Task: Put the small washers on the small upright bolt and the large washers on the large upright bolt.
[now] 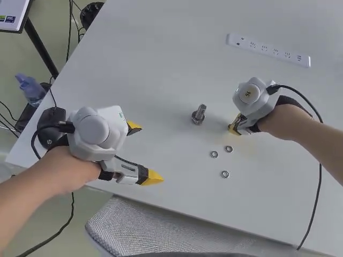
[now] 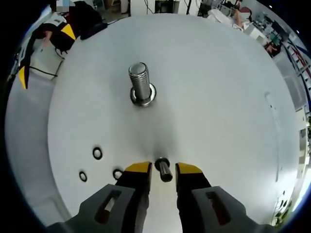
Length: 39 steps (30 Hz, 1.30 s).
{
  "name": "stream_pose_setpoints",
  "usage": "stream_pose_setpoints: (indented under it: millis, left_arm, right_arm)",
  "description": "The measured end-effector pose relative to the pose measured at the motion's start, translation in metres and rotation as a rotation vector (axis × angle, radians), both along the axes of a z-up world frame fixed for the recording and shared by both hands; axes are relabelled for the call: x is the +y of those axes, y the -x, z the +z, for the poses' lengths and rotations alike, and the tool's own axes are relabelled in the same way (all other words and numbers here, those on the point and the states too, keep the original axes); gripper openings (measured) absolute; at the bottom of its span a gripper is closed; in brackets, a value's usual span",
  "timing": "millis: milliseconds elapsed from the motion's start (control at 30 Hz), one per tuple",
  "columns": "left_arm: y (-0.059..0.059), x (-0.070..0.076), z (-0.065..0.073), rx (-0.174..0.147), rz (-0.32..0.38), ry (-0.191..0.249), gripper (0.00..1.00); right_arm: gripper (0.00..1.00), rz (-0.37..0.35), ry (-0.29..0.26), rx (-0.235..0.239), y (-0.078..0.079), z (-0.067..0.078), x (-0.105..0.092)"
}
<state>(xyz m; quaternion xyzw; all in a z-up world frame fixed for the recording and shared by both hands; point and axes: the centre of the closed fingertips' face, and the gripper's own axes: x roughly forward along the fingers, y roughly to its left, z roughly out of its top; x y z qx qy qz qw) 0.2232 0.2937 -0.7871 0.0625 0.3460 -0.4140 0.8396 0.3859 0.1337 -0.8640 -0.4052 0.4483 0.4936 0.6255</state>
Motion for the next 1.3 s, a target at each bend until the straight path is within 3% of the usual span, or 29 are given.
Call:
stream_pose_setpoints:
  millis: [467, 800, 1233, 1300]
  left_arm:
    - [0.000, 0.001, 0.006, -0.024, 0.009, 0.005, 0.81]
    - [0.000, -0.001, 0.009, -0.053, 0.010, -0.009, 0.87]
    - [0.003, -0.003, 0.018, -0.060, -0.005, -0.028, 0.89]
    - [0.001, -0.001, 0.019, -0.073, 0.008, -0.030, 0.92]
  right_arm:
    - [0.23, 0.014, 0.005, 0.027, 0.003, 0.007, 0.000]
    - [0.24, -0.013, -0.043, 0.008, -0.001, 0.033, 0.004]
    - [0.26, 0.021, -0.063, 0.001, 0.003, 0.058, 0.000]
    - [0.25, 0.027, -0.063, 0.001, 0.003, 0.061, 0.000]
